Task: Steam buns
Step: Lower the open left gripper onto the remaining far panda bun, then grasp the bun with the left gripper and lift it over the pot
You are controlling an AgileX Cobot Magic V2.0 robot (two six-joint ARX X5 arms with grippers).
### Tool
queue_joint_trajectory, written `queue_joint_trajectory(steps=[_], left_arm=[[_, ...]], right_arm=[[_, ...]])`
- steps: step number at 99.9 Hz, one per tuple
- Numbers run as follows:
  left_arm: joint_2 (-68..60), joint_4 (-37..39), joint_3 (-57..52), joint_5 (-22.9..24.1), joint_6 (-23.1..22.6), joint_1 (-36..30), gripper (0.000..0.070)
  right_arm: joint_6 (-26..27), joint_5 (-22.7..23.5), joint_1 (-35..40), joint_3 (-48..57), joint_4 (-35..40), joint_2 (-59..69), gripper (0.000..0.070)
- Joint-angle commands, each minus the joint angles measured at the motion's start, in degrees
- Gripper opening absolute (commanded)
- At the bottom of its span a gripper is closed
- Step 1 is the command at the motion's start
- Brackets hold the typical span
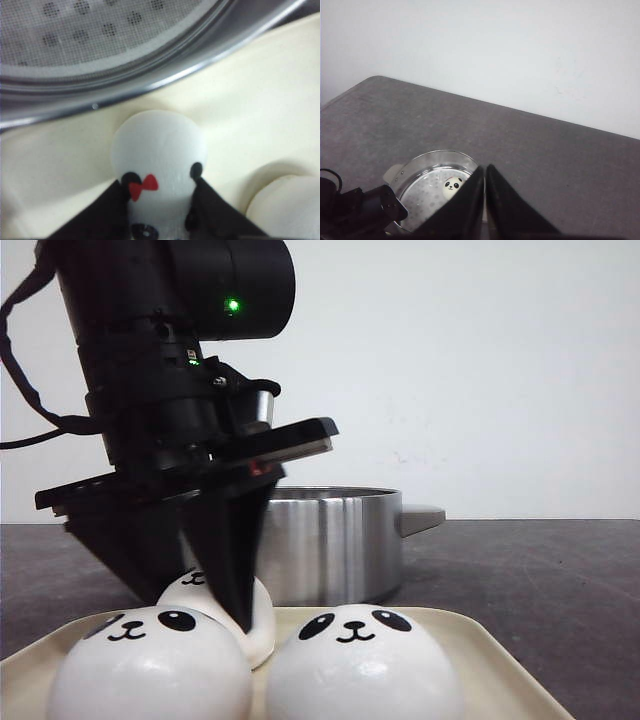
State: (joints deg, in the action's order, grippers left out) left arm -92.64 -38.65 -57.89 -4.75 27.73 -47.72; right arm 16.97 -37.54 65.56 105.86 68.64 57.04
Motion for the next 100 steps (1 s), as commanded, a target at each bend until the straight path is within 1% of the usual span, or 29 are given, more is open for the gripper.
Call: queue_joint_trajectory(steps=[1,16,39,44,55,60,74,88,100], left_arm=[[-1.0,-0.7,-0.6,0.4,-1.6,-0.6,0.0],[2.8,-0.6,-0.7,0.3,-1.7,-1.1,0.0],[16.8,1.0,-2.3,-0.1,-1.2,-2.7,0.0],[19.5,1.3,-3.1,0.5,-1.0,-2.6,0.0],[22.3,1.0,-6.0,2.4,-1.3,-1.6,0.0],[22.3,0.2,-7.8,2.4,-2.2,-0.2,0.0],[18.7,-3.9,-14.2,2.5,-7.3,5.3,0.0002],[11.0,-7.7,-21.2,3.1,-11.1,11.0,0.0003],[3.7,-9.2,-25.9,3.6,-12.8,14.1,0.0003]], right_arm=[[0.9,-0.3,0.7,1.0,-0.2,0.5,0.0001],[0.9,-1.0,0.7,1.0,0.1,0.5,0.0],[0.8,-3.9,0.7,1.0,1.7,0.5,0.0],[0.9,-4.6,0.7,1.0,1.8,0.5,0.0001],[1.1,-4.6,0.7,1.0,1.4,0.5,0.0],[1.1,-4.5,0.7,1.0,1.1,0.5,0.0001],[1.1,-4.5,0.7,1.0,1.3,0.5,0.0001],[1.3,-4.5,0.7,1.0,1.2,0.6,0.0001],[1.3,-4.5,0.7,1.0,1.3,0.6,0.0]])
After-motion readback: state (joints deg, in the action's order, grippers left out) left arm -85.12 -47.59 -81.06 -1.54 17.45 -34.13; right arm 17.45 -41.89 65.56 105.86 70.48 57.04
